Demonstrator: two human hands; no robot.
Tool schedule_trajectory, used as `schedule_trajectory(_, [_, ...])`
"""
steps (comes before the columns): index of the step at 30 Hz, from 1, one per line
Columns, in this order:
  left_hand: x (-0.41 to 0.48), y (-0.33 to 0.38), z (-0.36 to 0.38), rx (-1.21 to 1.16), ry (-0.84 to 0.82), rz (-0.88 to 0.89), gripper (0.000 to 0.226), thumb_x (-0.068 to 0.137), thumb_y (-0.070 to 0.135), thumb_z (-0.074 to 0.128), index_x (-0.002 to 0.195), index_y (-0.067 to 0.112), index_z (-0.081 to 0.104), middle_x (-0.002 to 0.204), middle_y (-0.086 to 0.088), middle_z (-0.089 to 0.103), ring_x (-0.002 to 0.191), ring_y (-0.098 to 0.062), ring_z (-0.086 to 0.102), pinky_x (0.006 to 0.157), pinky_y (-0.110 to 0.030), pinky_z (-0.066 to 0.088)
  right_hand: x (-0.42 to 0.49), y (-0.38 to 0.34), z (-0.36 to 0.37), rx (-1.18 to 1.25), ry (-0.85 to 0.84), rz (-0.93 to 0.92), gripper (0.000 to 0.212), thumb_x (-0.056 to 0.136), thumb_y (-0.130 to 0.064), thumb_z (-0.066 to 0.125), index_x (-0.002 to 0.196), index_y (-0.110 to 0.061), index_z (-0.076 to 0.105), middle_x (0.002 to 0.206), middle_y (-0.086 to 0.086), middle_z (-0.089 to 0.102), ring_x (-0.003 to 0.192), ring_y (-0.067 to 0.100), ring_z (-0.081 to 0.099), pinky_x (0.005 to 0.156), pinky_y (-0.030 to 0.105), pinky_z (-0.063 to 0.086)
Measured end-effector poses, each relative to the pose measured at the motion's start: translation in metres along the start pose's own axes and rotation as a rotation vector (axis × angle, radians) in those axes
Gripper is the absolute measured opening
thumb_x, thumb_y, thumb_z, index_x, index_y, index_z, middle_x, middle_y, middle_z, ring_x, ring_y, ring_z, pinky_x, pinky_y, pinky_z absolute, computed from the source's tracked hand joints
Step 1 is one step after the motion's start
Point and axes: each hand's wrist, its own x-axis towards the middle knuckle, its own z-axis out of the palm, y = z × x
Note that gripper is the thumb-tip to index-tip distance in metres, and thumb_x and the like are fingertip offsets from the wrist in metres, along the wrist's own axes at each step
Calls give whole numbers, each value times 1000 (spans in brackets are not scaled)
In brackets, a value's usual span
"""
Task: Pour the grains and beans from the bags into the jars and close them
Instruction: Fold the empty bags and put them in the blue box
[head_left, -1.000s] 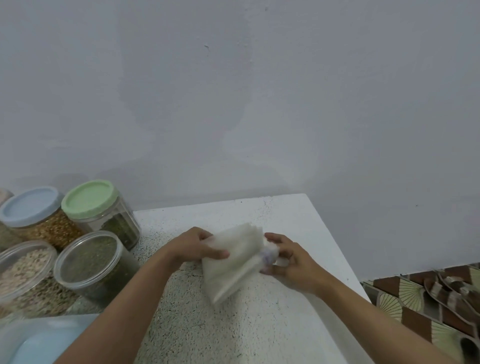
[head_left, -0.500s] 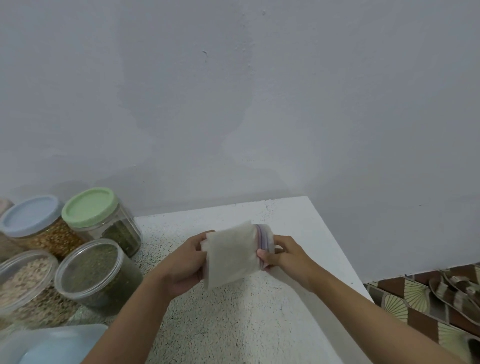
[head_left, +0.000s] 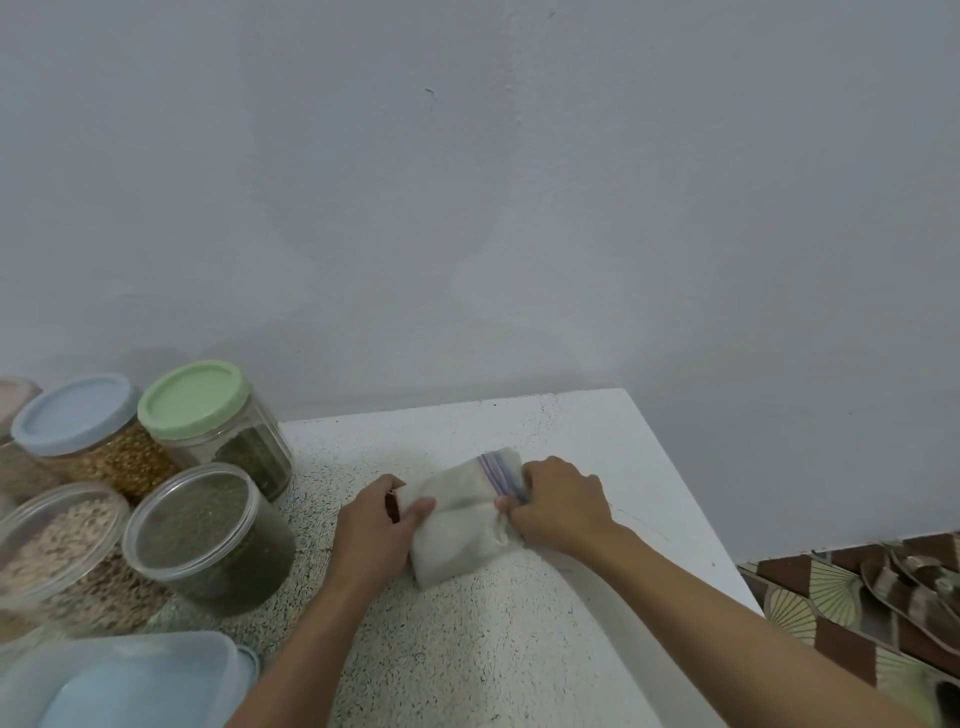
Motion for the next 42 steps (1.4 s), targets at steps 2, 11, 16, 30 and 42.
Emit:
schedule_trajectory(2, [1,1,3,-8,48,41,23,92,39,73,97,19,62,88,2,69,81,-17,67,69,-41,59,2,4,4,56,29,5,40,92,-48,66,73,-23,40,74,-7,46,66,11,43,74,34,38])
schedule_trajectory(11, [11,3,16,303,70,179,28,99,52,57,115,30,51,94,4,63,77,-13,63,67,-36,59,-2,19,14,317,137,-25,51,88,-38,75,126,-30,42,95,-6,61,84,18,65,81,41,56])
schedule_trajectory(16, [-1,12,15,490,211,412,32,101,40,57,131,29,62,138,-3,53,122,-21,50,101,-37,45,1,17,19,220,163,-107,53,87,-39,73,128,-34,40,101,-6,57,94,19,59,89,44,50])
schedule_trajectory(30, [-4,-15,48,727,-188,436,84,94,70,-4,158,19,-22,163,6,-29,152,-6,-23,126,-32,-8,26,22,44,-176,69,-463,59,110,-45,17,163,-21,11,170,-7,6,156,9,-9,128,38,1])
schedule_trajectory(42, [-4,-14,42,687,-198,427,83,93,69,-3,162,23,-12,168,10,-16,152,-1,-18,121,-24,-11,32,33,48,-131,207,-550,59,105,-48,36,154,-17,42,161,2,39,152,19,28,124,40,25])
